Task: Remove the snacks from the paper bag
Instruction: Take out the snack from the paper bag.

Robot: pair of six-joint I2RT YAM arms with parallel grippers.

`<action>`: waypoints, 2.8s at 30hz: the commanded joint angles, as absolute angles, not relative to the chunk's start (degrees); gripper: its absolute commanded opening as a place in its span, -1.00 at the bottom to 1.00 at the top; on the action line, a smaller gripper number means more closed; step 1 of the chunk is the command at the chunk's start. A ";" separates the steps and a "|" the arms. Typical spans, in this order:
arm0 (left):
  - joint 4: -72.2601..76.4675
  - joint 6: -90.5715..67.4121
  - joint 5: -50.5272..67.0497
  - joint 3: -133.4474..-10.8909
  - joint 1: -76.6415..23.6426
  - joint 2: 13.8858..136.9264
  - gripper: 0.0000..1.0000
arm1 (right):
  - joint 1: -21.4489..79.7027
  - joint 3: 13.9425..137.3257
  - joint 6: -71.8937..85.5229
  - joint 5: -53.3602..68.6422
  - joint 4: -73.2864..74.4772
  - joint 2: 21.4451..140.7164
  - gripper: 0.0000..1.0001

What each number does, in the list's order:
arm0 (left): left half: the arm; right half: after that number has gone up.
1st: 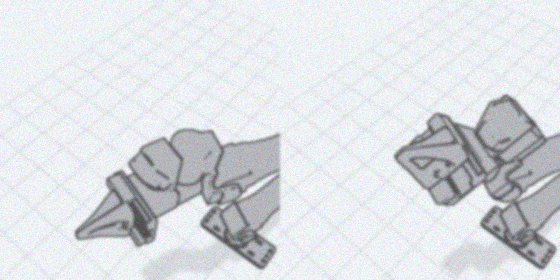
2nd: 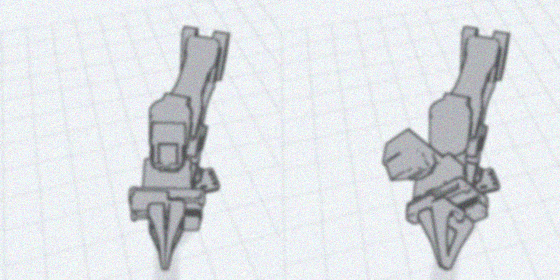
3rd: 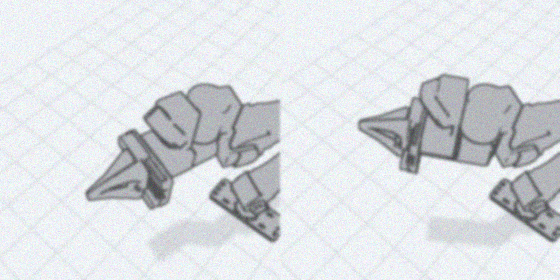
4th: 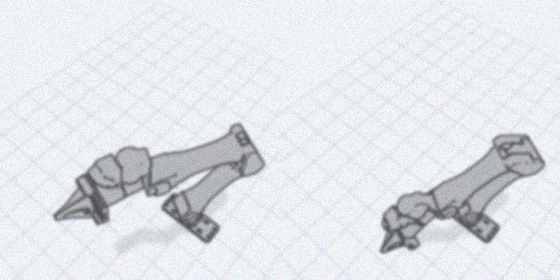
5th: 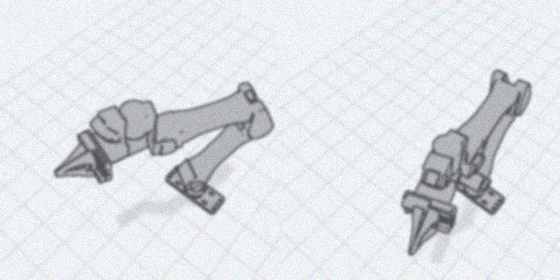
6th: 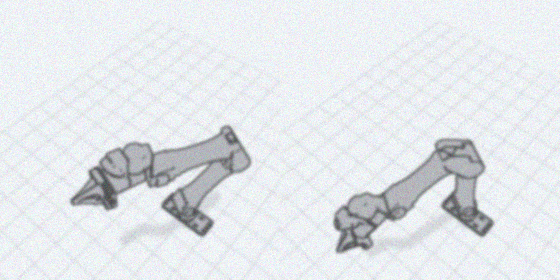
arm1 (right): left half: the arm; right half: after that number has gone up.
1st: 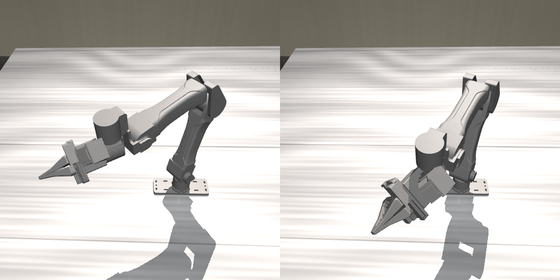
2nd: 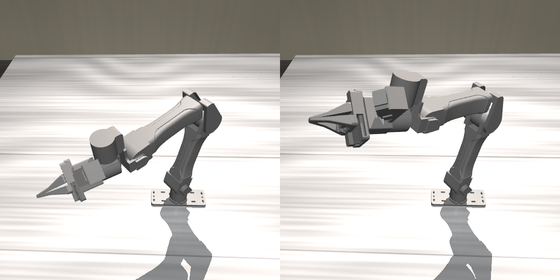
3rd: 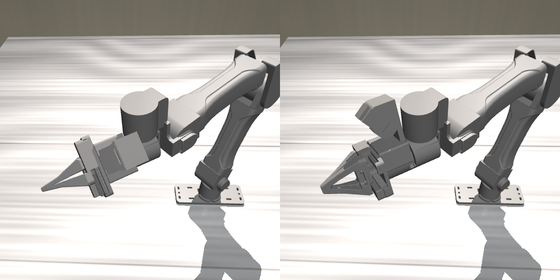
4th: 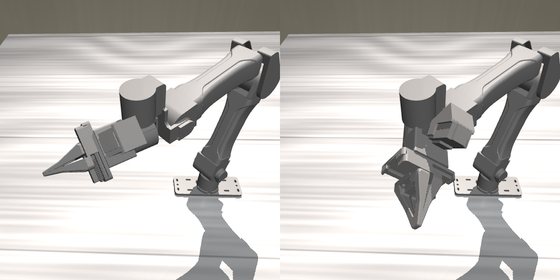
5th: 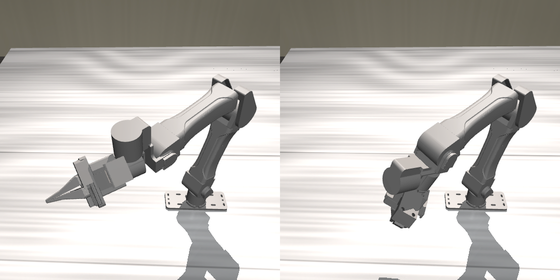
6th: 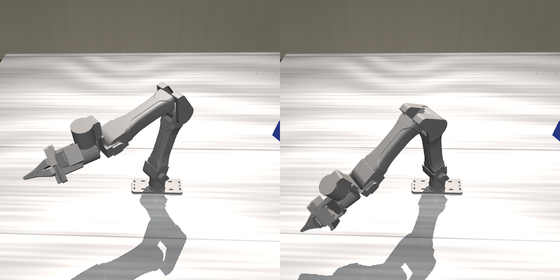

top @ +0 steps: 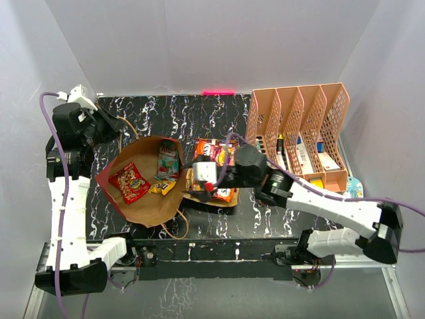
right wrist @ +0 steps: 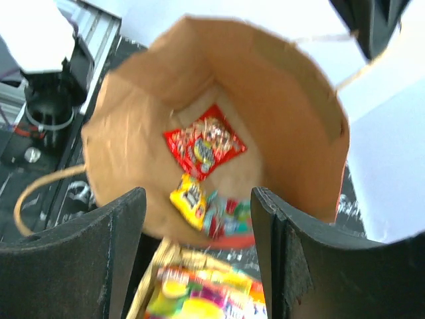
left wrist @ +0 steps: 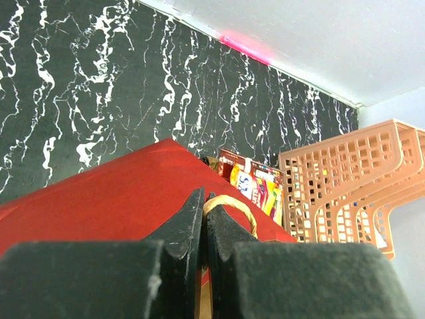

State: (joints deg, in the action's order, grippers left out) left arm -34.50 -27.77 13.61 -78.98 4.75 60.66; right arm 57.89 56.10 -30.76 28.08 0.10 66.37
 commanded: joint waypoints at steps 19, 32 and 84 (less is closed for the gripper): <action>-31.52 -30.79 20.33 -77.43 4.79 58.24 -1.00 | 71.60 95.96 -45.08 -11.82 26.08 114.03 0.36; -32.15 -29.85 19.83 -78.72 4.61 58.89 -1.00 | 70.53 102.84 -49.56 -16.28 31.02 124.19 0.03; -33.89 -26.63 13.49 -79.44 4.39 60.33 -1.00 | 46.25 58.05 -34.88 3.71 9.08 57.62 -0.85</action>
State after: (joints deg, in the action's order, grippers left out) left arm -33.50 -27.79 15.11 -76.97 4.62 60.84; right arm 56.62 59.13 -34.98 -1.67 14.17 55.44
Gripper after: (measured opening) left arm 0.009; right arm 0.077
